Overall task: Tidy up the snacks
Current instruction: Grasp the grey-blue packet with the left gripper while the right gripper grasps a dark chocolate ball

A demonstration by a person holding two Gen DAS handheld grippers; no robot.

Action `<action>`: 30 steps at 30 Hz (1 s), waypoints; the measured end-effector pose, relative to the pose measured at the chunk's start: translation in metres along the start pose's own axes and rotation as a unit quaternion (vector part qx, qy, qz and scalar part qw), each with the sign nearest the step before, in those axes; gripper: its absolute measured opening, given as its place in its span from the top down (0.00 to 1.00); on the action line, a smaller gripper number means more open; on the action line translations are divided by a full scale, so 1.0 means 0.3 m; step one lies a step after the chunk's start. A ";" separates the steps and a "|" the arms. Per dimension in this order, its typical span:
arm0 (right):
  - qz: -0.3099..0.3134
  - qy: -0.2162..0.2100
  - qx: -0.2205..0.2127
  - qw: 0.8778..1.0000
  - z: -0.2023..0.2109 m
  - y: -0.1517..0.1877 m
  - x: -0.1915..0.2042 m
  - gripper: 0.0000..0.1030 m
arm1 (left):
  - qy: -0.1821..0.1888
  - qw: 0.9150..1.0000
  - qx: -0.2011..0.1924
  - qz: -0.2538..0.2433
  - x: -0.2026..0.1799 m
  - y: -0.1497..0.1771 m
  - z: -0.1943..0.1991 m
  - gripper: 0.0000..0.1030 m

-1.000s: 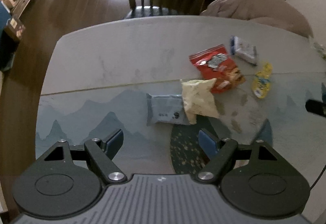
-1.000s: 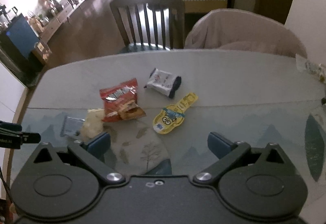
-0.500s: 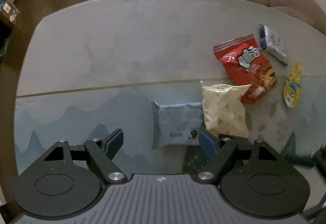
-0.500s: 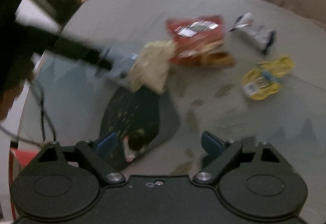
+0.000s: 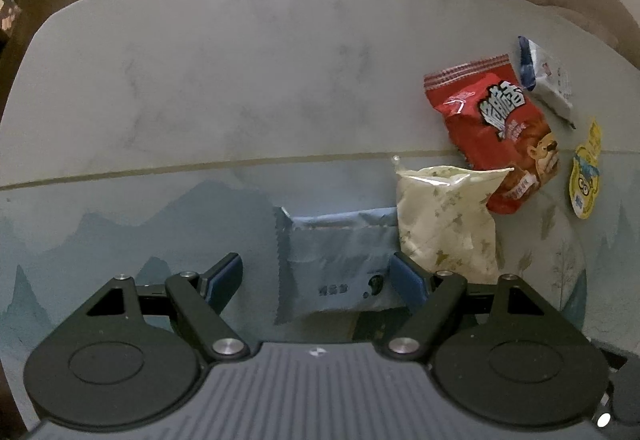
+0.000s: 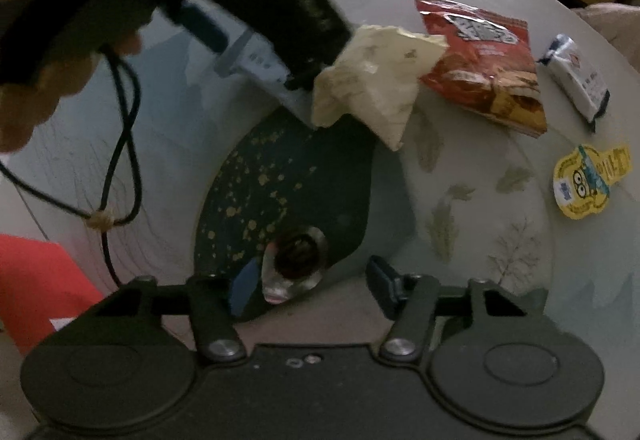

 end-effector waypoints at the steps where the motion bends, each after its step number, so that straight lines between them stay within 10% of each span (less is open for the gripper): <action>1: 0.006 0.002 -0.001 1.000 -0.001 0.001 0.010 0.46 | -0.002 1.000 -0.001 0.000 0.000 0.001 0.002 0.22; 11: 0.045 0.049 -0.019 0.998 -0.015 0.004 0.074 0.58 | -0.048 0.998 -0.016 -0.035 -0.085 0.026 -0.001 0.31; 30: -0.013 0.001 -0.052 0.999 0.036 0.069 -0.042 0.68 | 0.009 0.998 -0.052 0.036 0.051 0.101 0.076 0.69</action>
Point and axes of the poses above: each gripper's, at about its wrist camera, not at the fingertips, and z roughly against the way its jaws point, x to its left, y to its underside, the point moved 5 cm from there along -z, roughly the way its jaws point, and after that the axes turned 9 degrees about x, right-handed, at the moved point
